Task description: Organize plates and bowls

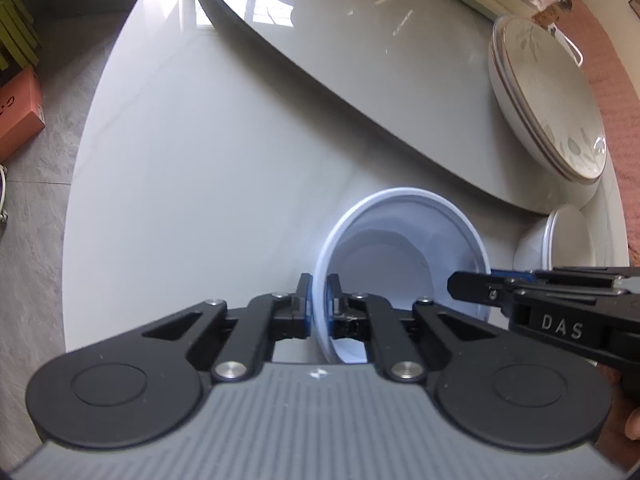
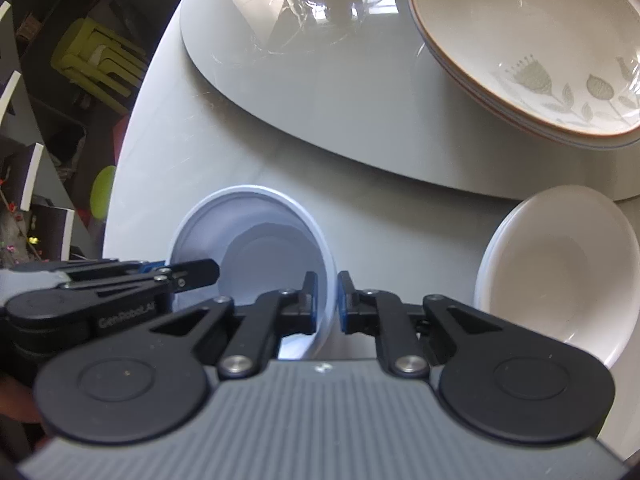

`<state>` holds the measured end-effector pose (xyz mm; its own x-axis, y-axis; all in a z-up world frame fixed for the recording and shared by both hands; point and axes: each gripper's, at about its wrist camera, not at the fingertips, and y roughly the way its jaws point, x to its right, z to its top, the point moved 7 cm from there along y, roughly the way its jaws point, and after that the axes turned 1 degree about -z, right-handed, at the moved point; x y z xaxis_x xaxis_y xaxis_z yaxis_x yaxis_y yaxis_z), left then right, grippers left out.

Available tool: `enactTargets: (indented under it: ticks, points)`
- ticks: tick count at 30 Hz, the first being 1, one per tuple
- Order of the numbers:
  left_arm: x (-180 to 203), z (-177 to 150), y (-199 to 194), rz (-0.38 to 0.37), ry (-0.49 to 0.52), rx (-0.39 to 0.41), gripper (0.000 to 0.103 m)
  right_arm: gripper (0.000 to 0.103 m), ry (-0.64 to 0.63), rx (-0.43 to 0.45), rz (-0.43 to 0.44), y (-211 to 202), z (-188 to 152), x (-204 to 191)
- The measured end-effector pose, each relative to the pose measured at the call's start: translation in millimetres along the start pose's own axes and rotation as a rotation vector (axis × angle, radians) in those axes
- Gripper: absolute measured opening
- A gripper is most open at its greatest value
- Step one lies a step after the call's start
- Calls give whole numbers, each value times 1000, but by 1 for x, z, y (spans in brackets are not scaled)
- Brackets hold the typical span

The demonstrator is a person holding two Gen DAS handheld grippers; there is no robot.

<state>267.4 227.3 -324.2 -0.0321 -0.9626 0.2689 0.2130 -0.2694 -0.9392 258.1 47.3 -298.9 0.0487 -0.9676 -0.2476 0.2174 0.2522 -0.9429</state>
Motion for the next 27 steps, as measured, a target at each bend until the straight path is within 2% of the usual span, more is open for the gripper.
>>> enactTargets:
  ticks: [7,14,27]
  points:
    - [3,6,-19,-25,-32,38,7,13,-21,11,7,-12,4,-3]
    - [16,16,-53,-34,-43,70,7,13,-29,65,33,-43,12,-3]
    - [82,32,-95,-82,-8,138,8,13,-12,199,59,-111,28,30]
